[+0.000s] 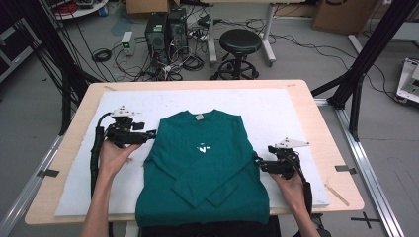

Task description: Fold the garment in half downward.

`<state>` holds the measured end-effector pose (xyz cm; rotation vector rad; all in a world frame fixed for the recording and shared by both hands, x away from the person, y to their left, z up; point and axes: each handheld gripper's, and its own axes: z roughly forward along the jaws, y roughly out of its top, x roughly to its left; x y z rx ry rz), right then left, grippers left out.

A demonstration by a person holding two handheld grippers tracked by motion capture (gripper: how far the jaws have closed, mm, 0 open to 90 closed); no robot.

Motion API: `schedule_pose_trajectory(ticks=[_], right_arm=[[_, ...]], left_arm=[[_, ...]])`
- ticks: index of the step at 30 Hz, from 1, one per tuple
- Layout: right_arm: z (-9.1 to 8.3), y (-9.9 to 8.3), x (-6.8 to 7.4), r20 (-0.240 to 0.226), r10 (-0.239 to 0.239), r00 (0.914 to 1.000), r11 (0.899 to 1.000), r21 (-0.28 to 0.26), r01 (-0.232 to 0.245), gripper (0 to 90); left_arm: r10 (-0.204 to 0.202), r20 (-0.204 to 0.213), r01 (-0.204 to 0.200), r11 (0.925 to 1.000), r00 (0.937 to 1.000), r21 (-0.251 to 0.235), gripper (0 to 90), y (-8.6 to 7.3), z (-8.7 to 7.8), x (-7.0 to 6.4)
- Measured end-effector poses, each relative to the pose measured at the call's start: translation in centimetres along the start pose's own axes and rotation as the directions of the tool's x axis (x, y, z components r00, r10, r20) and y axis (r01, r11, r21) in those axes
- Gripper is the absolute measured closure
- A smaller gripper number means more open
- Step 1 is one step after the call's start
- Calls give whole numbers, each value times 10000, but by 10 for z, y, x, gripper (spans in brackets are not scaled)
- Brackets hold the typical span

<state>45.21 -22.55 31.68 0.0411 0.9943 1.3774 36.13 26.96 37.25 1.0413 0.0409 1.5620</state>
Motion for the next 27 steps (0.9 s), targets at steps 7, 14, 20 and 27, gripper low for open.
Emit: schedule_pose_trajectory(ticks=[7, 14, 20, 27], right_arm=[[-1, -1, -1, -56, 88, 9999, 9999, -113, -89, 272], [-1, -1, 1, 22, -1, 10000, 10000, -84, 1, 272], [-1, -1, 0, 11, 3, 10000, 9999, -109, -2, 272], [0, -1, 1, 21, -12, 10000, 10000, -68, 12, 272]], left_arm=[[179, -63, -175, 9980, 9998, 613, 396, 27, 29, 10], [-389, -403, 418, 9964, 9984, 732, 417, 24, 69, 29], [-999, -399, 1033, 9901, 9942, 950, 417, 12, 92, 44], [-739, -704, 812, 9909, 9948, 1071, 417, 6, 102, 45]])
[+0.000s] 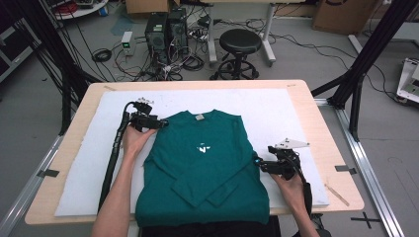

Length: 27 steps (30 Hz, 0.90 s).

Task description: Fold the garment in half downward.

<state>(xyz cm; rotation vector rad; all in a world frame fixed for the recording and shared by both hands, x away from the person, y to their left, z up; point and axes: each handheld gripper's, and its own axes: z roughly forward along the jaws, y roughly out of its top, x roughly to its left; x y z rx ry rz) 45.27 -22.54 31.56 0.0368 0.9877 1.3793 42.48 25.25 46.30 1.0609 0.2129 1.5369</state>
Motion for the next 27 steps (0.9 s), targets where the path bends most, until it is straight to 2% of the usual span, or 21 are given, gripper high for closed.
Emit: schedule_pose_trajectory(ticks=[6, 8, 12, 13, 16, 19, 21, 24, 27], right_arm=[[0, 0, 1, 20, -69, 10000, 10000, 50, 69, 276], [0, 0, 0, 39, -45, 10000, 10000, 59, 45, 276], [1, 0, 0, 45, -63, 10000, 10000, 64, 63, 276], [1, 0, 0, 63, -66, 10000, 10000, 68, 66, 277], [1, 0, 1, 74, -38, 10000, 9999, 98, 38, 277], [1, 0, 1, 108, -90, 9999, 9999, 112, 89, 277], [1, 0, 1, 110, -67, 9999, 9999, 146, 65, 277], [1, 0, 0, 67, -23, 10000, 9999, 143, 22, 277], [1, 0, 0, -53, 72, 10000, 9998, 182, -71, 277]], left_arm=[[385, 38, -385, 9992, 9993, 76, 431, -3, 8, -4], [433, 0, -433, 9990, 9991, -52, 431, -5, 8, -4], [254, 100, -245, 9961, 9996, -850, 450, -16, 6, -2], [317, 107, -307, 9961, 9994, -822, 462, -16, 6, -2], [776, -232, -791, 9942, 9967, -733, 461, -16, 7, -7], [819, -253, -836, 9934, 9963, -781, 467, -17, 7, -8], [891, -152, -901, 9927, 9959, -801, 506, -17, 6, -8], [1222, -83, -1225, 9888, 9925, -857, 610, -19, 6, -12], [1198, 7, -1193, 9891, 9928, -858, 663, -19, 5, -12]])
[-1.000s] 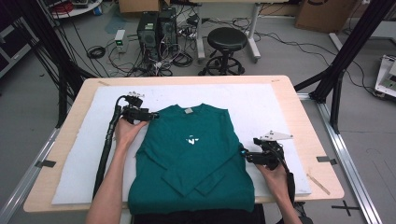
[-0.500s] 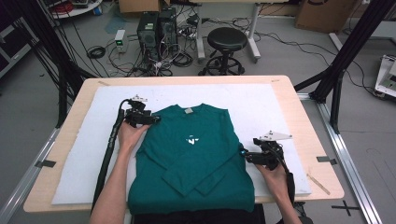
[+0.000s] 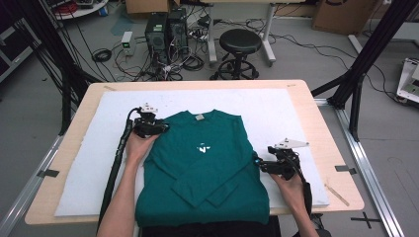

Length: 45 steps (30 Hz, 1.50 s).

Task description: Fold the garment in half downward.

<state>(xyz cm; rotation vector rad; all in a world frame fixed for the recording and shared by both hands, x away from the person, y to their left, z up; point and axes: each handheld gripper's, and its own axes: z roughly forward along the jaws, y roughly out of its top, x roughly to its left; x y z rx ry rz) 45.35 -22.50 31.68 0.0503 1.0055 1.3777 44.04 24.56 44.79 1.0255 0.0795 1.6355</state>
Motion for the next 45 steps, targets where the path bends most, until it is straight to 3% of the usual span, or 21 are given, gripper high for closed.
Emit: schedule_pose_trajectory(ticks=[5, 9, 15, 21, 25, 30, 37, 45], right_arm=[[0, 2, -4, -116, 180, 9998, 9998, 35, -180, 281], [2, 8, -9, -212, 483, 9986, 9988, -27, -484, 282], [13, 31, -12, -83, 381, 9992, 9992, 158, -380, 286], [23, 62, -15, -265, 315, 9992, 9995, -63, -317, 341], [38, 88, -22, -273, 376, 9989, 9993, 27, -375, 348], [72, 111, -33, -241, 461, 9986, 9964, 725, -442, 349], [108, 118, -33, -170, 199, 9997, 9883, 1519, -171, 373], [124, 113, -31, 222, -46, 9997, 9845, 1756, 6, 425]], left_arm=[[-362, 366, 364, 9993, 9987, -48, 780, -1, -1, 4], [-427, 419, 430, 9991, 9982, -43, 812, -1, -1, 5], [-306, 325, 308, 9995, 9990, -74, 830, -1, -1, 4], [-368, 353, 371, 9993, 9987, -73, 830, -1, -1, 5], [-415, 366, 418, 9991, 9985, -77, 830, -1, -1, 5], [-410, 369, 414, 9991, 9985, -85, 830, -1, -1, 5], [-412, 369, 415, 9991, 9985, -90, 829, -1, -1, 5], [-381, 344, 384, 9992, 9987, -76, 828, -1, -1, 4]])
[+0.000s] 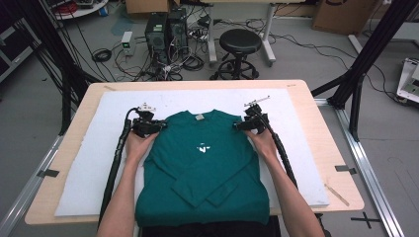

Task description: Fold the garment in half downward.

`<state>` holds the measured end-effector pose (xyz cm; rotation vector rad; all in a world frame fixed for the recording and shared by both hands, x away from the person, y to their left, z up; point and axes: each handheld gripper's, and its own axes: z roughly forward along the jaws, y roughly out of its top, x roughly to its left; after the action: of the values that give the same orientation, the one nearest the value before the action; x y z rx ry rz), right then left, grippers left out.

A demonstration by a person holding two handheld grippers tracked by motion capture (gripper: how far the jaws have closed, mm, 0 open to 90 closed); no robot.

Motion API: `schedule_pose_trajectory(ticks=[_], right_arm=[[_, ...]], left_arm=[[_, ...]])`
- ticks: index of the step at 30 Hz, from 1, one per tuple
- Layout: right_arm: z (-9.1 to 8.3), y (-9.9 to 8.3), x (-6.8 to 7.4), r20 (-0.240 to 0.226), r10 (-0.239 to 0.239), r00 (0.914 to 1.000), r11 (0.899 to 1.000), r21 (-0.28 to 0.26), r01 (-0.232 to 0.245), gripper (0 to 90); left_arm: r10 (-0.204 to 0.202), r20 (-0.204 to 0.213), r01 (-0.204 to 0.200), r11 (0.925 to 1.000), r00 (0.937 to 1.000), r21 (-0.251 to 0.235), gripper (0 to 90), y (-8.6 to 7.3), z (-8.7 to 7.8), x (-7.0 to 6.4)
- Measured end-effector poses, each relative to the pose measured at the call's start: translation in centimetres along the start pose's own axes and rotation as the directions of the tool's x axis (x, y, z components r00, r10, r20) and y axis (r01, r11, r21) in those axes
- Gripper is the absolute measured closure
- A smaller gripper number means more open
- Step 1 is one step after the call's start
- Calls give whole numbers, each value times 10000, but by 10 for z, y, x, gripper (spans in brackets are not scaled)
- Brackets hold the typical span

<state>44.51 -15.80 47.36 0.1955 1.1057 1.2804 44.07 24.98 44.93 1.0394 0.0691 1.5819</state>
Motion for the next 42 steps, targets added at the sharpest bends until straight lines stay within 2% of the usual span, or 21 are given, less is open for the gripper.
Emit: schedule_pose_trajectory(ticks=[2, 5, 7, 12, 18, 22, 23, 25, 30, 36, 38, 41, 42], right_arm=[[1, 0, 1, -21, -53, 10000, 10000, -7, 53, 453], [1, 0, 4, 223, -208, 9995, 9998, -15, 209, 477], [1, 0, 5, 187, -75, 9998, 10000, 1, 75, 527], [0, 0, 3, 244, -81, 9997, 10000, -8, 81, 621], [0, -2, -3, 275, 296, 9992, 9993, -221, -290, 755], [1, -3, -3, 302, -11, 9995, 9996, -284, 20, 835], [1, -2, -2, 348, -91, 9994, 9995, -291, 101, 842], [1, -3, -4, 235, 56, 9997, 9994, -348, -48, 848], [2, -6, -14, -478, 802, 9956, 9954, -493, -825, 854], [2, -5, -9, -87, 495, 9987, 9974, -516, -498, 856], [2, -6, -10, -148, 540, 9984, 9971, -530, -547, 856], [2, -5, -12, -356, 901, 9953, 9945, -497, -918, 855], [2, -5, -13, -369, 846, 9957, 9947, -552, -866, 855]], left_arm=[[15, -12, -15, 10000, 10000, -6, 828, 0, 0, 0], [16, -11, -16, 10000, 10000, -6, 827, 0, 0, 0], [24, -26, -24, 10000, 10000, -5, 827, 0, 0, 0], [15, -13, -15, 10000, 10000, -10, 827, 0, 0, 0], [8, -14, -8, 10000, 10000, -10, 829, 0, 0, 0], [7, -18, -7, 10000, 10000, -7, 830, 0, 0, 0], [-1, -14, 1, 10000, 10000, -3, 829, 0, 0, 0], [-61, 17, 61, 10000, 10000, -12, 830, 0, 0, 0], [-107, 15, 107, 9999, 9999, -19, 833, 0, 0, 0], [-128, 14, 128, 9999, 9999, -9, 837, 0, 0, 0], [-272, 63, 272, 9996, 9996, -26, 838, 0, 0, 1], [-385, 147, 386, 9992, 9992, -41, 840, 0, 0, 3], [-335, 120, 335, 9994, 9994, -29, 843, 0, 0, 2]])
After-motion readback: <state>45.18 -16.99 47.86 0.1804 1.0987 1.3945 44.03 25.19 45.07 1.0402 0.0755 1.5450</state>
